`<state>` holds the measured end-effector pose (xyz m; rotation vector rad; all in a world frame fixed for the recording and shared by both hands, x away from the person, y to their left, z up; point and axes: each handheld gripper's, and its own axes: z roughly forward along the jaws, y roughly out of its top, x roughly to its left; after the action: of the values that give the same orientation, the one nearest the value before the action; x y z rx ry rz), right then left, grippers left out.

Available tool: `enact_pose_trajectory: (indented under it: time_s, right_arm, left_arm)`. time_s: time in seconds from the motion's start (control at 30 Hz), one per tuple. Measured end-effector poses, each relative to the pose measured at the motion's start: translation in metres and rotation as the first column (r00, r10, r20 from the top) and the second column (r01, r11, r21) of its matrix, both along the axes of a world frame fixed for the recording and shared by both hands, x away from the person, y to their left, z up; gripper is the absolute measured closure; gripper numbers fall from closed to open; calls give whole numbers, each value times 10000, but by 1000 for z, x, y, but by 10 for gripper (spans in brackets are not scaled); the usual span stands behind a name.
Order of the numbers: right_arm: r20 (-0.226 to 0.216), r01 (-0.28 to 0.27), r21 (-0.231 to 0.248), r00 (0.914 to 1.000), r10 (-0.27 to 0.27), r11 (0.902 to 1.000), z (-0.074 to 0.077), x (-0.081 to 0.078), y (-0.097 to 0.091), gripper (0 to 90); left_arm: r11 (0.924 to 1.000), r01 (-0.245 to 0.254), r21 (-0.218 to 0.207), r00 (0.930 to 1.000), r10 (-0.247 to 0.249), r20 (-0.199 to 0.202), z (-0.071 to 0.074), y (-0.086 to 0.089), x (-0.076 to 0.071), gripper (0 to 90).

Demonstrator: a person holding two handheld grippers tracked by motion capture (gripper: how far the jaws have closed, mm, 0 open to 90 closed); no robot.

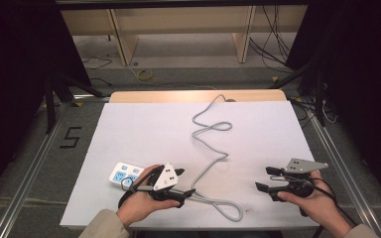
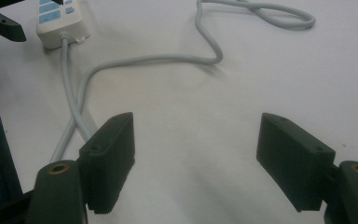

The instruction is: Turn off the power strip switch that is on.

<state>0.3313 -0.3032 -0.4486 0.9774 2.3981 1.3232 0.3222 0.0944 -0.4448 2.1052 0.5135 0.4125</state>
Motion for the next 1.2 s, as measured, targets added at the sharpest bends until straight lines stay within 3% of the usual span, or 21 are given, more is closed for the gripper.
enact_pose_trajectory:
  time_s: [0.33, 0.5, 0.57, 0.6, 0.63, 0.67, 0.7, 0.73, 0.83, 0.97, 1.2]
  right_arm:
    - [16, -8, -20, 10000, 8, 10000, 0, 0, 2, 281]
    - [-2, 6, -39, 10000, -6, 10000, 1, -1, 1, 281]
    - [-22, -35, -44, 10000, 35, 10000, 0, 0, 1, 281]
    - [-22, -35, -44, 10000, 35, 10000, 0, 0, 1, 281]
    - [-2, -51, -45, 10000, 51, 10000, 0, 0, 2, 281]
    - [-2, -51, -45, 10000, 51, 10000, 0, 0, 2, 281]
    - [-20, -24, -48, 10000, 24, 10000, 0, 0, 2, 281]
    - [-20, -24, -48, 10000, 24, 10000, 0, 0, 2, 281]
    - [-9, -31, -57, 10000, 31, 10000, 0, 0, 2, 280]
    - [-5, -68, -106, 10000, 68, 9999, 0, 0, 2, 281]
    - [6, -76, -108, 10000, 76, 9999, 0, 0, 2, 281]
  left_arm:
    - [9998, -190, -15, 9998, 191, 103, 3, 3, -1, 313]
    - [9992, -404, 77, 9980, 400, 487, 6, 4, 0, 390]
    - [9986, -530, -31, 9968, 531, 602, 8, 5, 0, 501]
    - [9982, -597, -25, 9961, 597, 655, 10, 6, 1, 501]
    - [9978, -655, -34, 9955, 656, 690, 10, 7, 1, 587]
    - [9975, -702, 13, 9953, 699, 676, 11, 8, 2, 587]
    - [9967, -816, 55, 9944, 810, 673, 11, 10, 3, 673]
    - [9957, -925, 113, 9936, 915, 668, 11, 11, 3, 673]
    - [9925, -1198, 239, 9913, 1183, 583, 12, 15, 5, 809]
    - [9846, -1741, 182, 9831, 1727, 603, 16, 21, 7, 896]
    - [9779, -2092, -7, 9778, 2091, 160, 18, 27, 7, 898]
